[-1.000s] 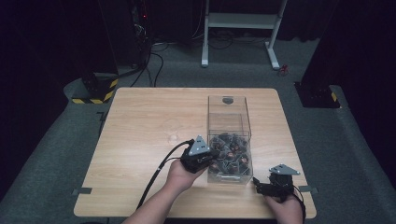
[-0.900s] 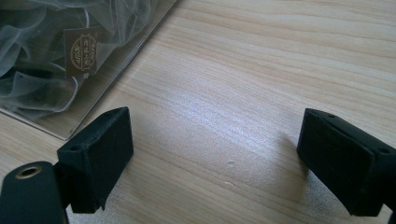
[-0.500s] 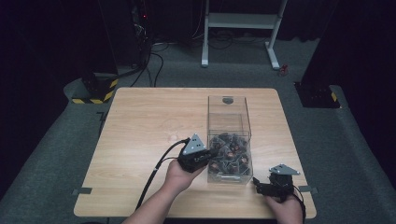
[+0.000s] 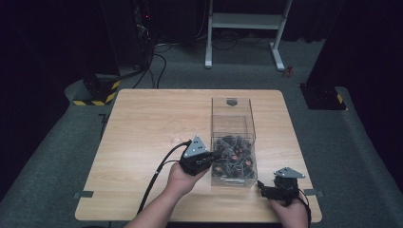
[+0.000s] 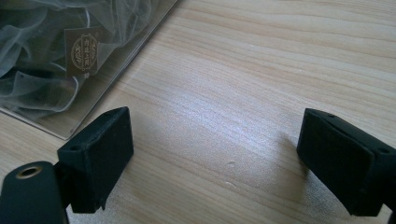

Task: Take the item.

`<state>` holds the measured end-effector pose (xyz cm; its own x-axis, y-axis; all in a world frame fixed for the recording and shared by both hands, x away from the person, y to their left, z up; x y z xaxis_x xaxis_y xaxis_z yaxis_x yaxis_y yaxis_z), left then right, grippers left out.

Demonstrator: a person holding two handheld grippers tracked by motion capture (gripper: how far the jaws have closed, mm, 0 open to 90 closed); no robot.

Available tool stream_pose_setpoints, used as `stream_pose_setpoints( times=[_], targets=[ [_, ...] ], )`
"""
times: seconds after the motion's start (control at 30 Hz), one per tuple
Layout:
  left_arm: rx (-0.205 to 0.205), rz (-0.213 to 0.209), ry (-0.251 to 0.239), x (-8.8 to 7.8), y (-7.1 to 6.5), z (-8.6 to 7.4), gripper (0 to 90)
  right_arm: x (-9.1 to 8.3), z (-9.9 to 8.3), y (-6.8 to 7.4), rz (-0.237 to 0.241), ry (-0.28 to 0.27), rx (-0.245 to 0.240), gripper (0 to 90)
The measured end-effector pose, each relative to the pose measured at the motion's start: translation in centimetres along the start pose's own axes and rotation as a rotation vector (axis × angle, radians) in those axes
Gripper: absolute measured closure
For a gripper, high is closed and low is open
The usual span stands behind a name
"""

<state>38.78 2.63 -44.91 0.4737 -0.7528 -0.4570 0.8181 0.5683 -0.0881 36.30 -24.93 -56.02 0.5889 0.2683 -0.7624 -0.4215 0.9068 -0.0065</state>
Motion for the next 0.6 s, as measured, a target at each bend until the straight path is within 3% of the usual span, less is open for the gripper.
stream_pose_setpoints(
  times=[0.6],
  targets=[
    [-0.019, -0.001, -0.026, -1.5, 0.3, -0.4, 90.0, 0.0, 0.0, 0.0, 0.001, 0.001, 0.003, 10.6]
  ],
)
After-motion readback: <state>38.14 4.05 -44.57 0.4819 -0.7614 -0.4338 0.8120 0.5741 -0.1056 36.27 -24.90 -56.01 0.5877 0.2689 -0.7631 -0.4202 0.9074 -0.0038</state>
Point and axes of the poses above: each handheld gripper's, and its own axes: x roughly forward along the jaws, z roughly out of its top, y roughly to its left, the point moved 5 cm from there along x, roughly forward along the jaws, and after that the axes turned 4 degrees about y, right-handed, at the moved point
